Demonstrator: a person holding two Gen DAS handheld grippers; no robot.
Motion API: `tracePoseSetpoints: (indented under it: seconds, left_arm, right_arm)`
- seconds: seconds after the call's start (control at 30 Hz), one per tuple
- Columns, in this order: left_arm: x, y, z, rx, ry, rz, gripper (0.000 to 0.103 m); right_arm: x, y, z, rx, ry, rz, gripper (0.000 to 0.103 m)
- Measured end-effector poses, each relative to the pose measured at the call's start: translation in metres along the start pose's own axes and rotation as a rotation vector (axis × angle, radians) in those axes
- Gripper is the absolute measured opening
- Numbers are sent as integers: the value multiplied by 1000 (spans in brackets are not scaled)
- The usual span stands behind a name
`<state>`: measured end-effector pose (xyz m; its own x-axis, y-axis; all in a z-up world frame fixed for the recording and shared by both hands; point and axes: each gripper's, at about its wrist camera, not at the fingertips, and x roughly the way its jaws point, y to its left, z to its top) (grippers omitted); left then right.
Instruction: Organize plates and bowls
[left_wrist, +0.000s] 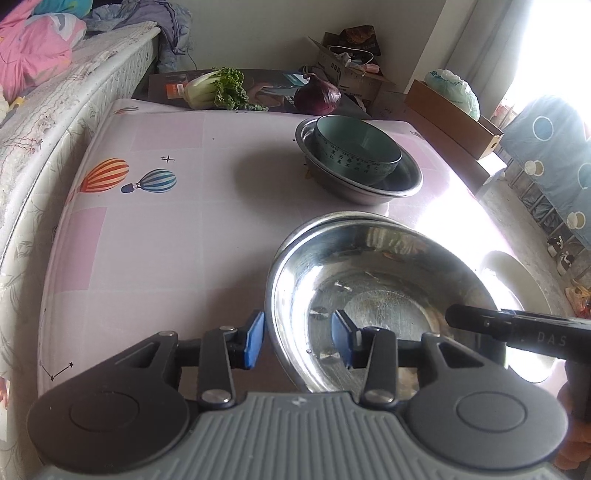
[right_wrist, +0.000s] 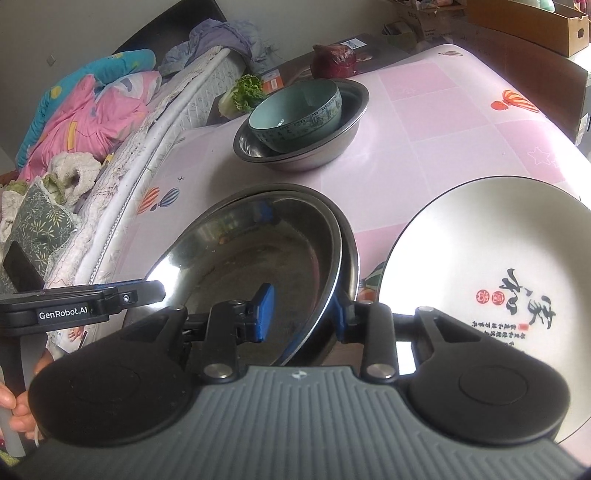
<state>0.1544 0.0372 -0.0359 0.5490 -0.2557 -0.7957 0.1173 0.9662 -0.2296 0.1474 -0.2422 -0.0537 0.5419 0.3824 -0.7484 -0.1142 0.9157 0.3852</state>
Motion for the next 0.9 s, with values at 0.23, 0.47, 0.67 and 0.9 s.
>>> tracePoseSetpoints:
  seconds: [0.23,0.47,0.67,0.9]
  left_arm:
    - [-8,1,0,1,-29,10,51]
    - [-16,3,-3,-19,-56,16,55]
    - [-23,7,-6,-43,-70,16,56]
    - [-35,11,-9,-55,-93,12,57]
  right_arm:
    - [1,3,4,15,-11,-9,45]
    - [-5,7,10,-9,-59,-67,66]
    - [-16,4,14,-11,-91,-89,70]
    - [-36,-4,3,24,-125,-72,72]
